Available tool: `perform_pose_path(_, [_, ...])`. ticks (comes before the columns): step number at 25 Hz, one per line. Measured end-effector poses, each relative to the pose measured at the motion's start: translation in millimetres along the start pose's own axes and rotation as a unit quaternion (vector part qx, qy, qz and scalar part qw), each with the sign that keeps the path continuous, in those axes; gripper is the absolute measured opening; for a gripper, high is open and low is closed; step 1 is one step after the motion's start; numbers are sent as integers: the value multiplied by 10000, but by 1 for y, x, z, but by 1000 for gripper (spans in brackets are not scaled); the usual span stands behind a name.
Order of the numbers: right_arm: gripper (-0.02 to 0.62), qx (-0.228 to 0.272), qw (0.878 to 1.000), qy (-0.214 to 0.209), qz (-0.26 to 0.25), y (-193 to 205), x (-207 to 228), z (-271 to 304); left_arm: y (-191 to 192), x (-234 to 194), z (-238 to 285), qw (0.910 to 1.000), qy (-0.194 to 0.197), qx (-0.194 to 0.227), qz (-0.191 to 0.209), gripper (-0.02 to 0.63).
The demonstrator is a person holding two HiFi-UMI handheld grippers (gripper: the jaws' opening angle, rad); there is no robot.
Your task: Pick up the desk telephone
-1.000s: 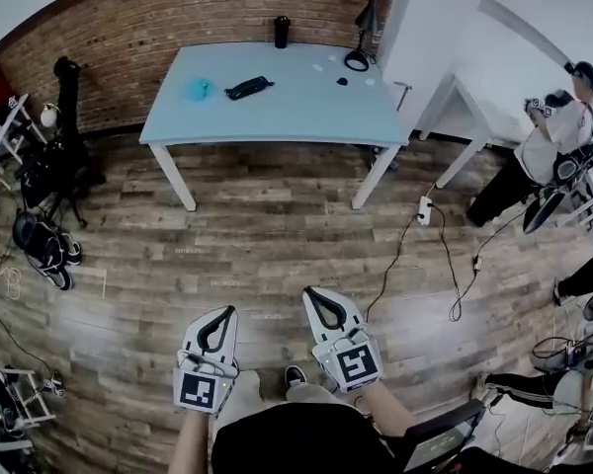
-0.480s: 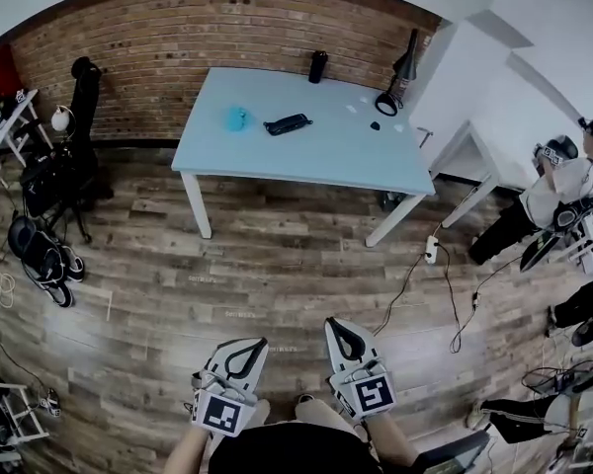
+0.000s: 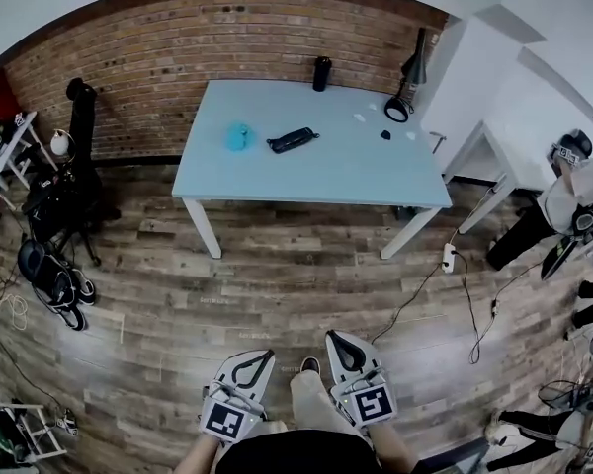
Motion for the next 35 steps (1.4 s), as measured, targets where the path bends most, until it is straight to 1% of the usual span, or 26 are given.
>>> perform_pose_path(3, [14,51,9997,-226,75,2,33,27,-5,-12,33,9995,-309,-120,1,20])
perform_pose_path(6, [14,63,9983,-462,346,4,73,43,-14,-15,68,9981,-561,-218,89,20])
perform_pose_path(9, [14,106,9977,-478,459,11,113,50,-16,-16,95,9956,-898,-278,45,20])
perform_pose_path(12, [14,324,9980,-444,314,24,145,59,-9,-23,115,9931,-1136,-281,-56,20])
perform_pose_path(16, [14,183,9986,-297,392,37,163,63,-2,-35,133,9934,-1066,-412,-63,20])
perform_pose_path(20, [14,-1,9993,-202,325,47,173,85,4,-66,157,9945,-976,-389,-35,20])
perform_pose_path(23, [14,-88,9996,-123,236,45,173,110,6,-98,173,9960,-837,-301,4,20])
perform_pose_path(27, [14,-182,9998,-98,29,35,171,155,7,-145,190,9971,-717,-194,-142,20])
perform_pose_path(31, [14,-204,9997,28,-146,25,167,200,2,-189,201,9988,-490,-46,44,20])
perform_pose_path(35, [14,-213,9995,25,-234,19,151,232,0,-228,206,9994,-336,34,72,20])
Point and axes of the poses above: the fingertips, and each gripper's own axes: z forward along the fingers, x to its right, y out of its underside, the point moved 10 cm from there along -z, backward along the fingers, and after that the axes turned 13 degrees about x, right-handed, at the moved point
